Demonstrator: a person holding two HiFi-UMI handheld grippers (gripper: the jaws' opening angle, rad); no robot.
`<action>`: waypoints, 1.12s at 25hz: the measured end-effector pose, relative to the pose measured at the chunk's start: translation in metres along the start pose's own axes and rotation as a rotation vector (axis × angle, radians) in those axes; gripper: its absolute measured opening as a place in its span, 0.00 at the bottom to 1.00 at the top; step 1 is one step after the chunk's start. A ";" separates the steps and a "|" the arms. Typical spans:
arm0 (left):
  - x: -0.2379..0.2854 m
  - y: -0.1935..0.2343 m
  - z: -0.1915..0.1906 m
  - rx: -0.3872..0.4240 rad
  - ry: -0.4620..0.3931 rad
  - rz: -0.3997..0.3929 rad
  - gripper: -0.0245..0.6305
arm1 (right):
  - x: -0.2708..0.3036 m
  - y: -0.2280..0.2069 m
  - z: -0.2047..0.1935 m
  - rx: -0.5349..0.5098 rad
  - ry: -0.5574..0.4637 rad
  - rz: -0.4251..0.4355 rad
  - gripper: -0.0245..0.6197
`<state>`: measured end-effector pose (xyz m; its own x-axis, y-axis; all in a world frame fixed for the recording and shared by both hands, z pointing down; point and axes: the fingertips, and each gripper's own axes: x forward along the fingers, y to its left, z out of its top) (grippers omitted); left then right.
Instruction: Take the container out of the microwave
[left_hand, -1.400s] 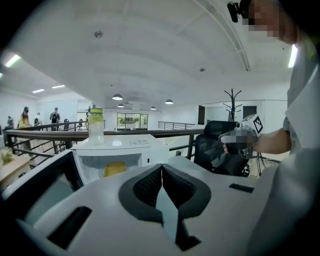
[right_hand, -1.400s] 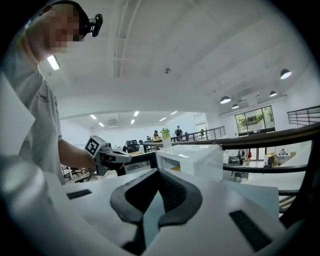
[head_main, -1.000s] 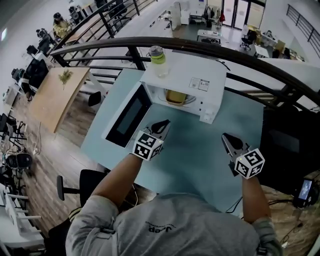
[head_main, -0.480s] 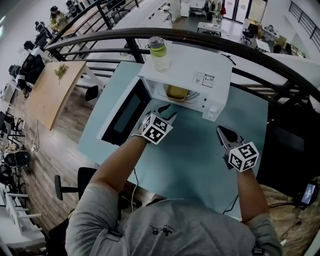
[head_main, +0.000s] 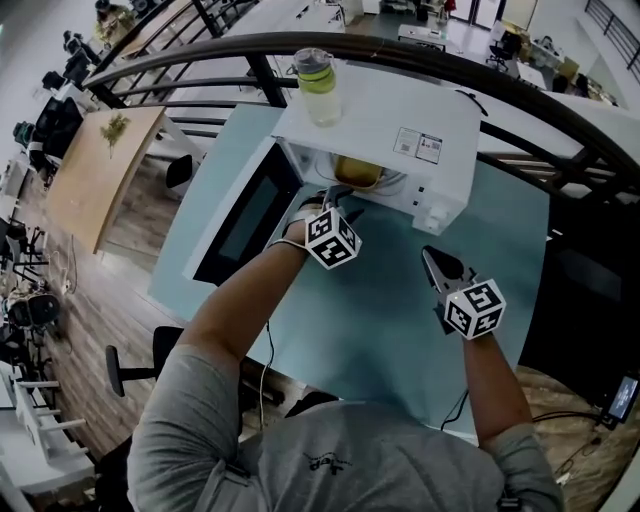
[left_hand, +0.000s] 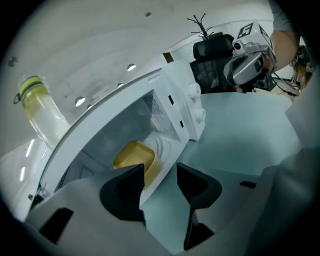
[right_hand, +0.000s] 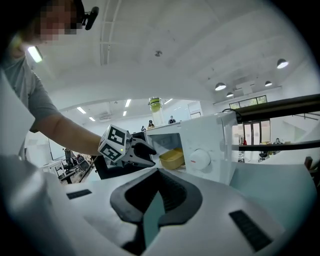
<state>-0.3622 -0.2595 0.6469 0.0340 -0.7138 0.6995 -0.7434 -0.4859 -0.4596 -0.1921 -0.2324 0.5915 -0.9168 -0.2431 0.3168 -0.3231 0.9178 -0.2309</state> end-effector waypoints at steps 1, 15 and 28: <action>0.006 0.003 -0.003 0.022 0.012 0.010 0.35 | 0.003 0.001 -0.003 0.004 0.003 0.002 0.06; 0.055 0.028 -0.021 0.199 0.139 0.022 0.35 | 0.016 0.011 -0.045 0.059 0.044 0.022 0.06; 0.083 0.016 -0.027 0.223 0.174 -0.022 0.34 | 0.018 0.005 -0.058 0.088 0.045 0.015 0.06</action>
<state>-0.3889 -0.3127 0.7121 -0.0809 -0.6140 0.7852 -0.5780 -0.6128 -0.5388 -0.1964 -0.2140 0.6498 -0.9109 -0.2134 0.3531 -0.3305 0.8897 -0.3149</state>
